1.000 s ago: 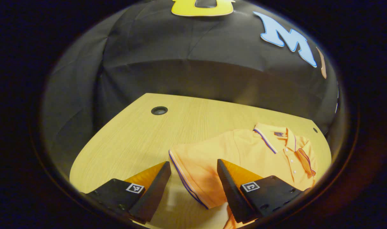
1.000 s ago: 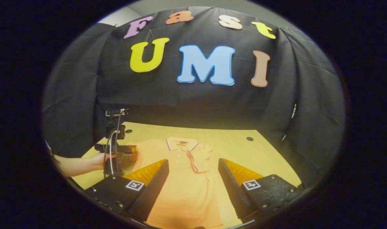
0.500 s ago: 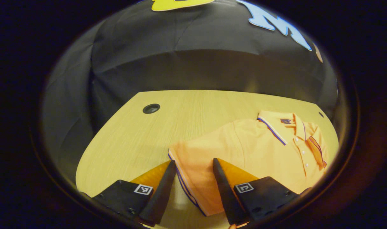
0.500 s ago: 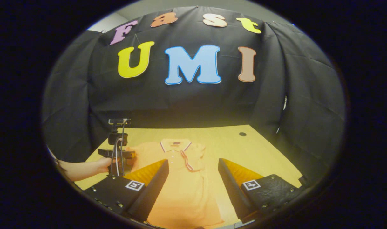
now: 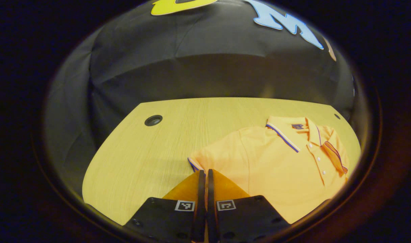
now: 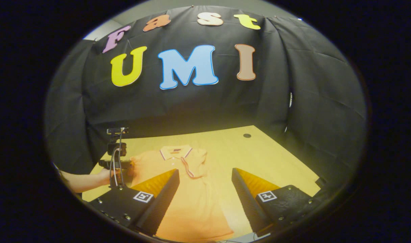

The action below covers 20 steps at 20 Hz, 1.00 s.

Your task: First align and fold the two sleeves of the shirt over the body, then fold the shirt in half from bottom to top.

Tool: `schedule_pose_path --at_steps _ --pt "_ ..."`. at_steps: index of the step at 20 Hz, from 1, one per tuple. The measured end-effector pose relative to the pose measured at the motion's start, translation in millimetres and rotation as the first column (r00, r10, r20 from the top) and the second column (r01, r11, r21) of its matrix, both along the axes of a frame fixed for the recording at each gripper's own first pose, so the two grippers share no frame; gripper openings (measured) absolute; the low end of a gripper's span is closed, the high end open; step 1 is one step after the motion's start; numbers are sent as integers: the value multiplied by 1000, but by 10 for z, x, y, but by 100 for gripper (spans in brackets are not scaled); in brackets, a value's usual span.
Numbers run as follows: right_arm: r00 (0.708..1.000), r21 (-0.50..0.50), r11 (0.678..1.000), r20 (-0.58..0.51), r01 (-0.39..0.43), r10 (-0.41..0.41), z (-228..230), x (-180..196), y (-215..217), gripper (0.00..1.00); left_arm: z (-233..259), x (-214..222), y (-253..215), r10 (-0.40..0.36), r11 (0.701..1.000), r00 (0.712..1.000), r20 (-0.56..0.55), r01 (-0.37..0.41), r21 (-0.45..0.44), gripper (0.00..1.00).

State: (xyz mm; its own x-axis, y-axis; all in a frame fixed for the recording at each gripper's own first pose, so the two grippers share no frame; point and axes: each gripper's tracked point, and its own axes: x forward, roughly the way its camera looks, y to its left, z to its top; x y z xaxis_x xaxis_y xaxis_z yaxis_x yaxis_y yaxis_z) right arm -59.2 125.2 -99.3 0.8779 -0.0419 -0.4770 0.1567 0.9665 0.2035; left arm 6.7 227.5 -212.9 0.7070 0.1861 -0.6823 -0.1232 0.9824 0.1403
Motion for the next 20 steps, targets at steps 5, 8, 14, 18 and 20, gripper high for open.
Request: schedule_pose_path --at_steps 5,8,14,18,20 --pt "999 18 999 -14 47 -47 -41 -54 -94 96 253 120 -202 -56 998 996 67 56 4 10" --pt "997 24 997 -14 76 -75 -61 -66 -47 96 364 135 -420 -108 994 991 86 109 -13 10" --pt "995 37 995 -29 95 -94 -113 -127 64 96 332 143 -863 -192 979 979 68 196 -61 10" --pt "997 34 997 -34 68 -67 -133 -180 17 96 247 132 -1037 -218 974 975 40 220 -46 10" --pt "997 31 997 -34 66 -65 -129 -229 -46 96 178 112 -1105 -224 974 974 16 225 -43 11"
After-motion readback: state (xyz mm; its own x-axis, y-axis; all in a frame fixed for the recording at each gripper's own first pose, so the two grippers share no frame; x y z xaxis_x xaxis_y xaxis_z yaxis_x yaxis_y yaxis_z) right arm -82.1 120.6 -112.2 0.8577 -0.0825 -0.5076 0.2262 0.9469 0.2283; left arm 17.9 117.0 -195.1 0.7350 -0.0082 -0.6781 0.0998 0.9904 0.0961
